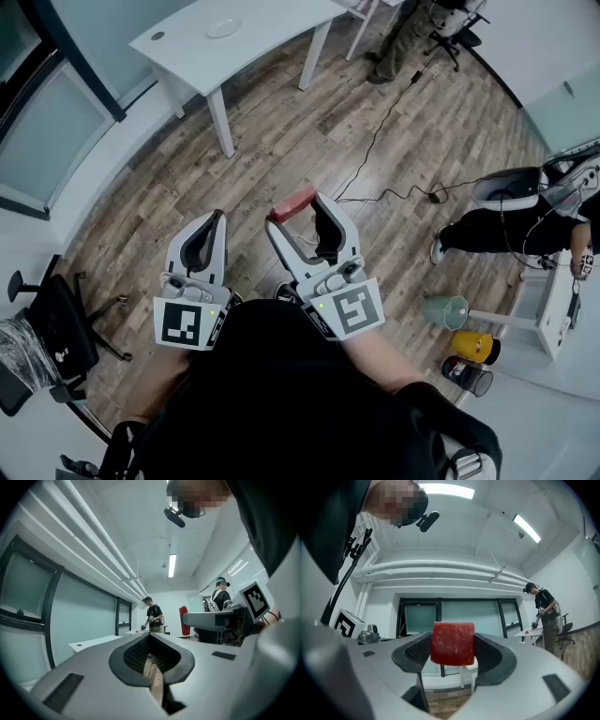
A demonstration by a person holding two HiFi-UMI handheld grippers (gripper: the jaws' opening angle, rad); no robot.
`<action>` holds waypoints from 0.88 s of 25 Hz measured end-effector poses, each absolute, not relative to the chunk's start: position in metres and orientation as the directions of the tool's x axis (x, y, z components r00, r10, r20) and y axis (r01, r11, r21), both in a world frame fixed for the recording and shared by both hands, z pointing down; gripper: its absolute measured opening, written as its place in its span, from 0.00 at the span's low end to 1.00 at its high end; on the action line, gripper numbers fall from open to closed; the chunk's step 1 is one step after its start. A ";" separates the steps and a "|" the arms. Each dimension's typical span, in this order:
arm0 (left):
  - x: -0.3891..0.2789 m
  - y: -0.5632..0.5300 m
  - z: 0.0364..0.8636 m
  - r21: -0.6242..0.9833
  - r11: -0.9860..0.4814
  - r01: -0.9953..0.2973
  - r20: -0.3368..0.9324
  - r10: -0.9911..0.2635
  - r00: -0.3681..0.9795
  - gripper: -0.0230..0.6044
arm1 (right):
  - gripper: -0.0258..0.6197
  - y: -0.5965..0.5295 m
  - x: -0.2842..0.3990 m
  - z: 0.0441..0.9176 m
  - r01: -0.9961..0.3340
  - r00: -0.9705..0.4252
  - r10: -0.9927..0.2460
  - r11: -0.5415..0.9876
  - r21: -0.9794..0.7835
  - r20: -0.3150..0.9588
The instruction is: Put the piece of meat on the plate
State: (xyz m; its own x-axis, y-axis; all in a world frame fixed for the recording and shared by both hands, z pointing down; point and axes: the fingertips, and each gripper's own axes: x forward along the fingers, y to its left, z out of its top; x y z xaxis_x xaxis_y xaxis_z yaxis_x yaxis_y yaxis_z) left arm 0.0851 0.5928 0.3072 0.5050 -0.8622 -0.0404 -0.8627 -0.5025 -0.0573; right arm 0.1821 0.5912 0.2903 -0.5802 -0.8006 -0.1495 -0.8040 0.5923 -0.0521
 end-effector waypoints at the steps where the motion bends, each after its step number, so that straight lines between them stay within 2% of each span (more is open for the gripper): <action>1: 0.088 0.592 0.309 -0.058 -0.505 -0.861 -0.038 -0.861 0.507 0.02 | 0.48 0.591 0.184 0.291 -0.805 -0.579 -0.801 0.592 -0.052 -0.151; 22: 0.149 0.579 0.310 -0.078 -0.465 -0.882 -0.046 -0.882 0.469 0.02 | 0.48 0.576 0.244 0.293 -0.770 -0.609 -0.770 0.631 -0.093 -0.192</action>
State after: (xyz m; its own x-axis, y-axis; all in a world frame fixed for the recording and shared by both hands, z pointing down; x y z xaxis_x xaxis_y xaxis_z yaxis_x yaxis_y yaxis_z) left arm 0.1495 0.5787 0.3095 0.4690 -0.8820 -0.0460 -0.8819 -0.4649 -0.0776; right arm 0.2444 0.5758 0.2926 -0.6086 -0.7700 -0.1916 -0.7698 0.6315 -0.0926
